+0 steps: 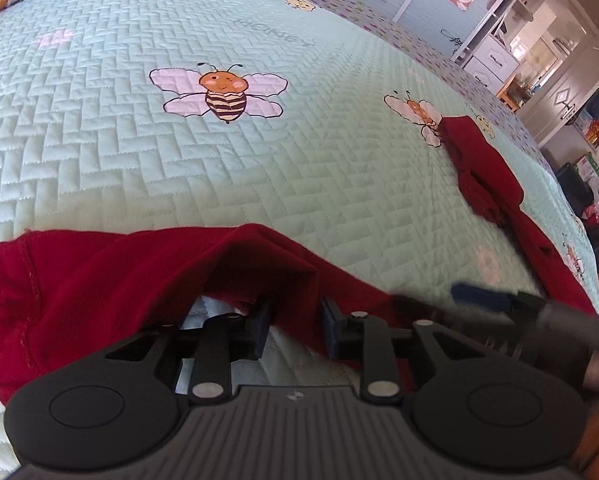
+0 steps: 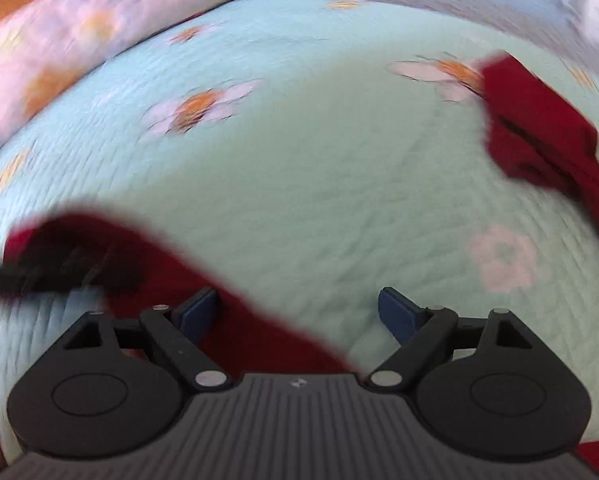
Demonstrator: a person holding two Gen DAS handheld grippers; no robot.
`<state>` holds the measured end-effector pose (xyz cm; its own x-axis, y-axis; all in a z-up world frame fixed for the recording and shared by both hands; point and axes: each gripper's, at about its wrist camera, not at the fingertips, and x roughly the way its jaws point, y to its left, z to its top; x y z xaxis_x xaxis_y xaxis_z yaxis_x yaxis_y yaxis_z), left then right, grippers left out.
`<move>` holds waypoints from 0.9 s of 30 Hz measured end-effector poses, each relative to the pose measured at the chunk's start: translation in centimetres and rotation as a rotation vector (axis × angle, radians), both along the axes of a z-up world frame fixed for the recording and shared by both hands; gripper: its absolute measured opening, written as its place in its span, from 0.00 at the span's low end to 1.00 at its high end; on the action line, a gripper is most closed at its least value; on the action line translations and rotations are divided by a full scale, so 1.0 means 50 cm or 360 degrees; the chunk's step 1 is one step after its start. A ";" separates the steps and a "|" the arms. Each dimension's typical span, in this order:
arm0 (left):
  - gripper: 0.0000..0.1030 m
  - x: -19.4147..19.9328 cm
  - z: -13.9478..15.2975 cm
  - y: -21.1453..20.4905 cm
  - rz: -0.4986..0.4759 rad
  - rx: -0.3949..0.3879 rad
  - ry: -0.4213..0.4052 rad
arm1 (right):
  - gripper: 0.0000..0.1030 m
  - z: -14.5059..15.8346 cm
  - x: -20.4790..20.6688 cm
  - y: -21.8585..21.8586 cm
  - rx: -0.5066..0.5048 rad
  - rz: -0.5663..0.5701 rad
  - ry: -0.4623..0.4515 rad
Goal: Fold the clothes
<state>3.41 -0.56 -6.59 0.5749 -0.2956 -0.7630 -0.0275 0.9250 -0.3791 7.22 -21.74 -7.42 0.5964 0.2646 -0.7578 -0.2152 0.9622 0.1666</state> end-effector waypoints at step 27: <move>0.41 -0.011 0.003 -0.041 -0.0002 0.0252 -0.0027 | 0.86 0.004 -0.053 -0.001 -0.0167 0.0100 -0.0058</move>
<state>2.88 -2.60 -6.43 0.5876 -0.1731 -0.7904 -0.0209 0.9733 -0.2287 4.56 -21.80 -7.20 0.6089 0.2229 -0.7613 -0.2797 0.9584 0.0569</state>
